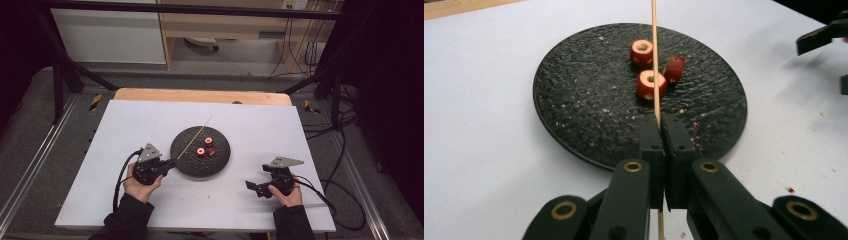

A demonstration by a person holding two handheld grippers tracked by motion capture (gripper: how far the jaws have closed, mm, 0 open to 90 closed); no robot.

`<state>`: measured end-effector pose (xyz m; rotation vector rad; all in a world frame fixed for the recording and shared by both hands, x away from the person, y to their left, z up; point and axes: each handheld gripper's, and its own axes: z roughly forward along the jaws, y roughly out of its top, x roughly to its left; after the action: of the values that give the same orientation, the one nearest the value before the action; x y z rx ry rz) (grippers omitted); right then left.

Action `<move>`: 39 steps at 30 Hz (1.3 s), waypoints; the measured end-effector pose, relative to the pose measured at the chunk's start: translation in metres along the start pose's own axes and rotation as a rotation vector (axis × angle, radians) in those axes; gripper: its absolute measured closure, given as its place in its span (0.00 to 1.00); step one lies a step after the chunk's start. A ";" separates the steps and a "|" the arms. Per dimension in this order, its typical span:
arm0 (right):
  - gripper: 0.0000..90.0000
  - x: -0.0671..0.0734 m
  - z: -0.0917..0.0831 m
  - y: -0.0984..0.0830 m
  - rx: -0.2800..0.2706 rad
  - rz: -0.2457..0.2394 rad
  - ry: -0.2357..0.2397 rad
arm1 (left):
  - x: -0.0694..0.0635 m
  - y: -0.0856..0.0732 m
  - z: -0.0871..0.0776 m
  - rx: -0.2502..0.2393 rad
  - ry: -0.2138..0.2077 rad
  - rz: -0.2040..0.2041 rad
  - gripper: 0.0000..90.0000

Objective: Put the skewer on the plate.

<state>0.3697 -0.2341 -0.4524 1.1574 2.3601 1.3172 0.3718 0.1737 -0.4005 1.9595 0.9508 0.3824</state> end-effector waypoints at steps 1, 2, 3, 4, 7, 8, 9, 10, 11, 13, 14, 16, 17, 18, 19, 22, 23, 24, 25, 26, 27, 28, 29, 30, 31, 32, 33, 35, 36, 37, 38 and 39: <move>0.02 0.000 -0.001 -0.001 0.001 0.001 -0.001 | 0.000 0.002 0.003 0.009 0.002 0.003 0.98; 0.02 -0.001 -0.001 -0.001 -0.001 -0.001 -0.001 | 0.000 0.003 0.006 0.014 0.005 0.003 0.98; 0.02 -0.001 -0.002 -0.002 -0.002 0.002 0.000 | 0.000 0.004 0.009 0.020 0.011 0.003 0.98; 0.02 -0.001 -0.003 -0.002 -0.003 0.004 -0.001 | 0.001 0.006 0.012 0.029 0.013 0.004 0.98; 0.02 -0.001 -0.004 -0.003 -0.005 0.000 0.000 | 0.002 0.010 0.021 0.046 0.028 0.004 0.98; 0.01 -0.001 -0.004 -0.004 -0.001 0.001 -0.003 | 0.002 0.011 0.024 0.054 0.031 0.004 0.98; 0.01 -0.001 -0.004 -0.004 0.002 -0.007 -0.005 | 0.003 0.012 0.026 0.058 0.036 0.001 0.98; 0.01 -0.001 -0.004 -0.005 0.005 -0.015 -0.007 | 0.003 0.013 0.029 0.067 0.045 0.001 0.98; 0.01 0.000 -0.004 -0.005 0.012 -0.020 -0.007 | 0.003 0.013 0.031 0.073 0.050 0.001 0.98; 0.01 0.000 -0.003 -0.006 0.015 -0.025 -0.003 | 0.004 0.015 0.037 0.090 0.061 0.001 0.98; 0.01 0.000 -0.003 -0.006 0.016 -0.025 0.000 | 0.004 0.015 0.039 0.099 0.072 0.002 0.98; 0.01 0.000 -0.004 -0.005 0.013 -0.027 -0.001 | 0.003 0.015 0.045 0.123 0.078 -0.002 0.98; 0.01 0.000 -0.004 -0.006 0.010 -0.028 0.000 | 0.003 0.015 0.048 0.131 0.085 0.001 0.98; 0.01 0.000 -0.005 -0.006 0.009 -0.024 0.002 | 0.003 0.014 0.051 0.145 0.096 0.004 0.98; 0.01 0.000 -0.005 -0.006 0.007 -0.024 0.001 | 0.003 0.014 0.054 0.158 0.105 0.003 0.98; 0.01 0.000 -0.006 -0.006 0.000 -0.021 0.003 | 0.002 0.012 0.061 0.182 0.124 0.005 0.98; 0.01 0.000 -0.007 -0.006 0.002 -0.021 0.000 | 0.002 0.012 0.063 0.190 0.127 0.005 0.98; 0.01 0.000 -0.007 -0.006 0.000 -0.022 0.003 | 0.002 0.011 0.064 0.201 0.131 0.008 0.98; 0.01 0.000 -0.007 -0.006 -0.002 -0.019 0.004 | 0.001 0.011 0.066 0.207 0.136 0.009 0.98; 0.01 0.000 -0.007 -0.006 -0.001 -0.021 0.003 | 0.001 0.011 0.067 0.213 0.142 0.008 0.98; 0.01 -0.001 -0.007 -0.006 -0.001 -0.021 0.004 | 0.001 0.011 0.068 0.219 0.144 0.007 0.98; 0.01 -0.001 -0.007 -0.006 0.001 -0.021 0.004 | 0.001 0.010 0.070 0.220 0.146 0.003 0.98; 0.01 0.000 -0.007 -0.006 0.001 -0.020 0.002 | 0.001 0.010 0.071 0.226 0.150 0.001 0.98; 0.01 -0.001 -0.006 -0.006 0.002 -0.023 0.002 | 0.001 0.010 0.071 0.227 0.151 0.000 0.98; 0.01 -0.001 -0.006 -0.006 0.006 -0.025 0.000 | 0.001 0.010 0.072 0.228 0.150 0.001 0.98; 0.01 -0.001 -0.006 -0.007 0.007 -0.025 0.001 | 0.001 0.010 0.072 0.225 0.152 -0.001 0.98; 0.01 0.000 -0.006 -0.007 0.009 -0.023 0.001 | 0.001 0.011 0.072 0.228 0.155 0.001 0.98; 0.01 0.000 -0.006 -0.007 0.007 -0.024 0.001 | 0.001 0.011 0.072 0.231 0.155 0.004 0.98; 0.01 0.000 -0.006 -0.007 0.008 -0.024 0.001 | 0.000 0.010 0.072 0.227 0.156 0.001 0.98; 0.01 0.000 -0.006 -0.007 0.008 -0.024 0.000 | 0.001 0.010 0.072 0.226 0.155 0.002 0.97; 0.02 0.000 -0.006 -0.007 0.008 -0.025 0.001 | 0.001 0.010 0.072 0.224 0.150 0.002 0.97; 0.02 0.000 -0.006 -0.007 0.008 -0.026 0.000 | 0.001 0.010 0.071 0.223 0.144 0.005 0.95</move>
<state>0.3633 -0.2401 -0.4541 1.1243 2.3741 1.3009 0.4194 0.1297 -0.4314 2.1579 1.1217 0.4413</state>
